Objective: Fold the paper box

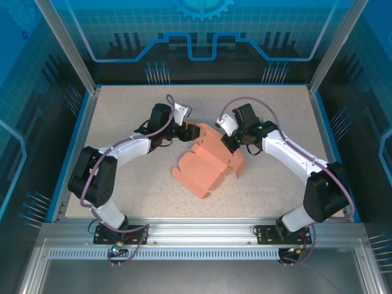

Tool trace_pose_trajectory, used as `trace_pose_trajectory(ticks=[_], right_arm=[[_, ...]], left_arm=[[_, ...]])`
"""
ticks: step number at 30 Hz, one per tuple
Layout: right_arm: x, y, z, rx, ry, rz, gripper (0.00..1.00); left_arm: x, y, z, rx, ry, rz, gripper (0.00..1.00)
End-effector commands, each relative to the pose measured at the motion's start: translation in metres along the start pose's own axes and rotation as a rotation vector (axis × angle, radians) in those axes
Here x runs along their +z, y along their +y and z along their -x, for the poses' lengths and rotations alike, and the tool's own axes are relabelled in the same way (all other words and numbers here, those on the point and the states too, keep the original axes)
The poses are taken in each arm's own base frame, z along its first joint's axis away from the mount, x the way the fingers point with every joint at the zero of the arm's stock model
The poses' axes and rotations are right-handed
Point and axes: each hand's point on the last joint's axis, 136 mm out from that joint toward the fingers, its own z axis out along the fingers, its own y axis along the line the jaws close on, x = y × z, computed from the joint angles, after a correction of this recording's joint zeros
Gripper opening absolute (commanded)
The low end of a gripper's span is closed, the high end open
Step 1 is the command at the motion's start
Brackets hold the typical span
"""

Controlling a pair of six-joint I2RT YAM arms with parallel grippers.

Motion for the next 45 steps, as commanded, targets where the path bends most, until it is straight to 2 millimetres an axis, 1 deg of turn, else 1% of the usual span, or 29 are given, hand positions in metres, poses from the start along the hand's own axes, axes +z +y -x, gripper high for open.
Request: trace_pose_trajectory(ticks=[1, 6, 10, 12, 14, 18, 20, 25, 31, 33, 38, 45], right_arm=[[-0.004, 0.004, 0.0, 0.021, -0.019, 0.025, 0.0], [-0.003, 0.005, 0.0, 0.018, -0.016, 0.023, 0.0], [-0.003, 0.004, 0.0, 0.023, -0.016, 0.019, 0.0], [-0.003, 0.003, 0.001, 0.028, -0.015, 0.013, 0.0], [-0.002, 0.001, 0.001, 0.039, -0.013, 0.004, 0.0], [0.0, -0.001, 0.003, 0.054, -0.009, -0.002, 0.0], [0.002, -0.001, 0.004, 0.06, -0.01, 0.0, 0.0], [0.002, 0.003, 0.009, 0.066, -0.029, 0.018, 0.0], [0.008, 0.009, 0.01, 0.064, -0.026, 0.035, 0.0], [0.009, 0.01, 0.01, 0.063, -0.025, 0.037, 0.0], [0.009, 0.008, 0.008, 0.059, -0.022, 0.025, 0.0], [0.003, 0.004, 0.006, 0.05, -0.022, 0.008, 0.0]], left_arm=[[0.004, -0.015, 0.021, -0.001, -0.026, -0.092, 0.59], [0.01, -0.02, 0.027, -0.013, -0.017, -0.139, 0.6], [0.01, -0.029, 0.026, -0.018, -0.011, -0.193, 0.53], [0.009, -0.033, 0.021, -0.022, 0.0, -0.215, 0.5], [0.006, -0.037, 0.019, -0.024, -0.004, -0.228, 0.48], [-0.001, -0.046, 0.017, -0.032, -0.03, -0.254, 0.5], [-0.001, -0.05, 0.014, -0.035, -0.031, -0.272, 0.51], [0.005, -0.055, 0.002, -0.045, -0.01, -0.287, 0.51], [0.012, -0.068, -0.001, -0.039, -0.003, -0.322, 0.51], [0.014, -0.069, -0.002, -0.038, 0.0, -0.326, 0.51], [0.013, -0.065, -0.005, -0.033, 0.002, -0.303, 0.51], [0.002, -0.058, -0.004, -0.02, -0.009, -0.265, 0.52]])
